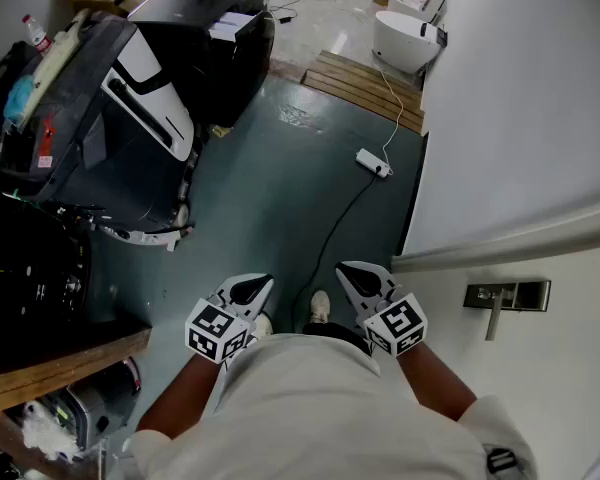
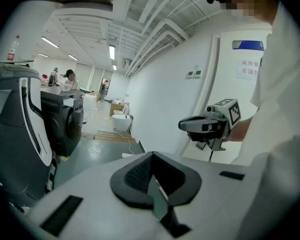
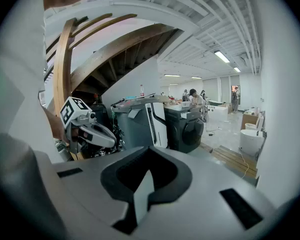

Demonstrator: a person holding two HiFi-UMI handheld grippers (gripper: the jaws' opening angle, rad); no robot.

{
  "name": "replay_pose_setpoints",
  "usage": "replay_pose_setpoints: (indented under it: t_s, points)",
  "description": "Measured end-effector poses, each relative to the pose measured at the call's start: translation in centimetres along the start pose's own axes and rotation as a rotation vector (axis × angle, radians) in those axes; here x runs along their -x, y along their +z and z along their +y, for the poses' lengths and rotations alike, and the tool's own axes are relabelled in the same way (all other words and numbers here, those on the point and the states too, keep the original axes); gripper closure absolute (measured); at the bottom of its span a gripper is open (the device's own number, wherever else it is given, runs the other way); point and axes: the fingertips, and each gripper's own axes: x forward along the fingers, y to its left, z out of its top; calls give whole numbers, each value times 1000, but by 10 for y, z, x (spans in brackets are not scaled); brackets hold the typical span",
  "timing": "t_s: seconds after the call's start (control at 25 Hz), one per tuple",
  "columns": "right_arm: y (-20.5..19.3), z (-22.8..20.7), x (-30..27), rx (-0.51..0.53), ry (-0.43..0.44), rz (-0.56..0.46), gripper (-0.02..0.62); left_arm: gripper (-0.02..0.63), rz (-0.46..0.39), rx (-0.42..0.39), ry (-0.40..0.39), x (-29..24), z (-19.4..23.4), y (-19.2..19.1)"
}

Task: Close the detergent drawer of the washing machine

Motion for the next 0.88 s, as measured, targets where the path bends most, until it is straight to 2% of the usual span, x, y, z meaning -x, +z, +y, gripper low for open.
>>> replay_pose_setpoints:
  t_s: [0.28, 0.56, 0.84, 0.88]
  points:
    - [14, -10, -1, 18, 8, -21, 592, 609, -10, -9, 7, -8, 0, 9]
    - [12, -46, 4, 19, -15, -31, 592, 609, -7, -22, 27, -37, -10, 25]
    - [16, -89, 13, 0, -29, -66, 589, 607, -7, -53, 129, -76, -1, 49]
    - [16, -92, 15, 0, -25, -70, 589, 554, -10, -52, 142, -83, 0, 54]
